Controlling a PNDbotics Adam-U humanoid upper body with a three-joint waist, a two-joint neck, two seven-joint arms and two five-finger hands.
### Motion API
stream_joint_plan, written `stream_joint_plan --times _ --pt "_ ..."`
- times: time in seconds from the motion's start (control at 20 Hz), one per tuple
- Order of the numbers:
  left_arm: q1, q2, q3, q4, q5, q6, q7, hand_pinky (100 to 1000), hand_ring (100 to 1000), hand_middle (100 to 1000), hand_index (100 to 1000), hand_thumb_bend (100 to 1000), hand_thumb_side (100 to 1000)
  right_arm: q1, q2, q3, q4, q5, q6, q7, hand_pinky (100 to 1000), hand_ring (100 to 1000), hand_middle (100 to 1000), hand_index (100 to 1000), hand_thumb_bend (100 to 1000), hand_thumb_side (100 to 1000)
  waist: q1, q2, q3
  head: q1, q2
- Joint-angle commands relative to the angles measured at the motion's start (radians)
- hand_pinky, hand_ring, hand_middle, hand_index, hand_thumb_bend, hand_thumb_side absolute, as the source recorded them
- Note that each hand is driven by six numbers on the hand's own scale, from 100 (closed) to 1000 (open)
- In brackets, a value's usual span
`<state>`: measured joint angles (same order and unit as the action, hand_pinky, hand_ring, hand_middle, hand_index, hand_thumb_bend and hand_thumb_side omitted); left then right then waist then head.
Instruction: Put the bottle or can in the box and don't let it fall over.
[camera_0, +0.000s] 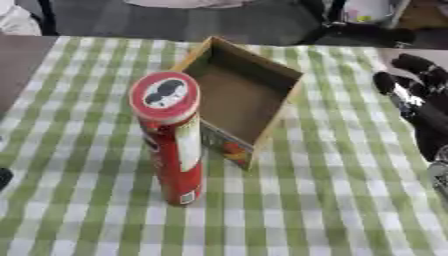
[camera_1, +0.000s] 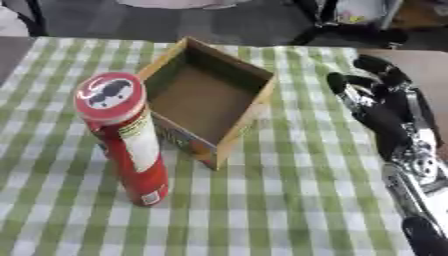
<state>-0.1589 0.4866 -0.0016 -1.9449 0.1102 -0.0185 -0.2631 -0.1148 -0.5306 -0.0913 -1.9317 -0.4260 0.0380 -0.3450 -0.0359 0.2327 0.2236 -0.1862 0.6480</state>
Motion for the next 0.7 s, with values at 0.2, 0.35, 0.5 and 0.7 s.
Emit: stream_joint_plan --times 0.2,0.35,0.5,0.7 --pt "-0.008 0.053 -0.038 0.008 0.022 -0.018 -0.075 906 1000 901 936 633 418 -0.012 -0.010 0.000 -0.004 0.002 0.002 0.008 754 742 790 783 620 267 0.003 -0.009 -0.003 0.007 -0.014" --pt "-0.014 0.062 -0.060 0.015 0.030 -0.011 -0.085 906 1000 903 938 633 419 -0.013 -0.009 0.002 -0.002 0.002 0.002 0.011 754 742 790 783 620 267 0.003 -0.007 -0.005 0.009 -0.013" --pt "-0.023 0.069 -0.077 0.023 0.030 0.006 -0.067 904 1000 903 939 640 414 -0.014 -0.007 0.004 -0.001 0.001 0.003 0.014 754 741 789 784 619 266 0.004 -0.007 -0.006 0.011 -0.013" --pt "-0.038 0.082 -0.107 0.025 0.007 0.031 -0.014 895 1000 891 930 654 386 -0.016 -0.006 0.006 0.000 0.000 0.003 0.018 755 741 789 784 619 266 0.005 -0.007 -0.008 0.019 -0.013"
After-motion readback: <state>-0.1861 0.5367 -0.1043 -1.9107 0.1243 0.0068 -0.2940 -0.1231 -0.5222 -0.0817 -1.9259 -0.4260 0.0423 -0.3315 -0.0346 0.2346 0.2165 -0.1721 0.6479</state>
